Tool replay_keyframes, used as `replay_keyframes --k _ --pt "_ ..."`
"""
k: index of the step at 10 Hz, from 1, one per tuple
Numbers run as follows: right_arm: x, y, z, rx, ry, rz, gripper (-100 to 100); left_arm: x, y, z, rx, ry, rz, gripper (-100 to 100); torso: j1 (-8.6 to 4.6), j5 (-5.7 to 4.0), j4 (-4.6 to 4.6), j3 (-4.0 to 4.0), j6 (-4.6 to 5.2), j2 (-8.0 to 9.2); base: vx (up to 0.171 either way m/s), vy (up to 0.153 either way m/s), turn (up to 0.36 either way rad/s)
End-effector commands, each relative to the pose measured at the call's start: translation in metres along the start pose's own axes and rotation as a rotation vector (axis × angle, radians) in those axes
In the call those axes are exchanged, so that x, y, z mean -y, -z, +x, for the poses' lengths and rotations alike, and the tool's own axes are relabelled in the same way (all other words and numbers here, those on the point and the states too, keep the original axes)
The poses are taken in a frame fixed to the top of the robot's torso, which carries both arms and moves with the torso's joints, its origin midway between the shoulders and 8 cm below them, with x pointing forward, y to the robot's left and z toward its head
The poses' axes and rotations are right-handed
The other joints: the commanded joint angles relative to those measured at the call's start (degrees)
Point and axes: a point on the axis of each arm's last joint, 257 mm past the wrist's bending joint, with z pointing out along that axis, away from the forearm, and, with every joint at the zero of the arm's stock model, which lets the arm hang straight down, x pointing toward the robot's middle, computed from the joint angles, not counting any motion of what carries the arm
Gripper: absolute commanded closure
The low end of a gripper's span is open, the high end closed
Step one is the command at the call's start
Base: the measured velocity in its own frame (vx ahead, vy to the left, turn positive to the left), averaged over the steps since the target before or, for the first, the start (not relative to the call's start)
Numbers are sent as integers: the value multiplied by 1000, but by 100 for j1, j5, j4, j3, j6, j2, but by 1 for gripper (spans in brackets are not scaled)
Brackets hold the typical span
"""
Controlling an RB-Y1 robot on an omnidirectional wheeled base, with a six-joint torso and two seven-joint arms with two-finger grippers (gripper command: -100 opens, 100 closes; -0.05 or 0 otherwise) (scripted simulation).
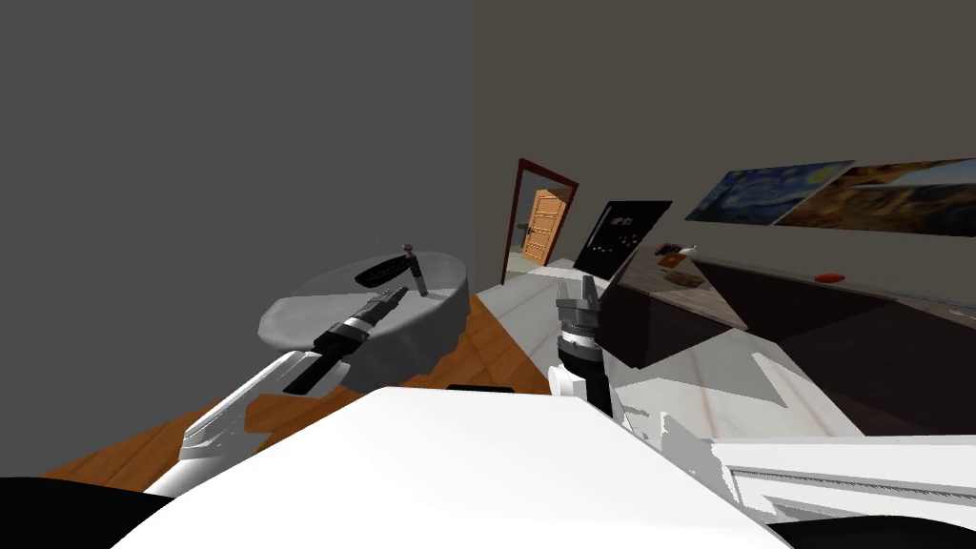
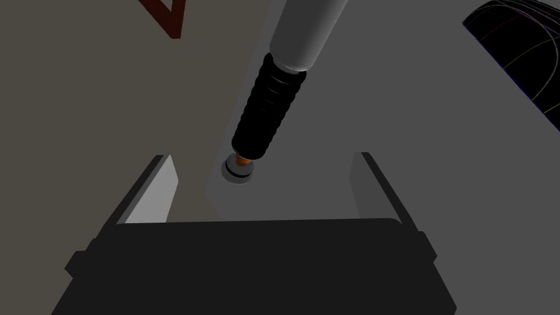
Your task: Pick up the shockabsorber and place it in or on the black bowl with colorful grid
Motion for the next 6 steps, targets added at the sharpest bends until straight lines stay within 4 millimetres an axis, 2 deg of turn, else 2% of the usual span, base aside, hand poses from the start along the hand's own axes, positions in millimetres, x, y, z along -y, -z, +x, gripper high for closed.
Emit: replay_keyframes --k 1,6 --pt "0 0 0 0 0 0 0 -20 1 -10 -9 -43 -47 -100 0 0 0 0 0 0 75 -34 -287" --pt "0 0 0 0 0 0 0 -57 -1 -40 -14 -138 -133 -100 4 1 0 0 -1 1 66 -13 -200"
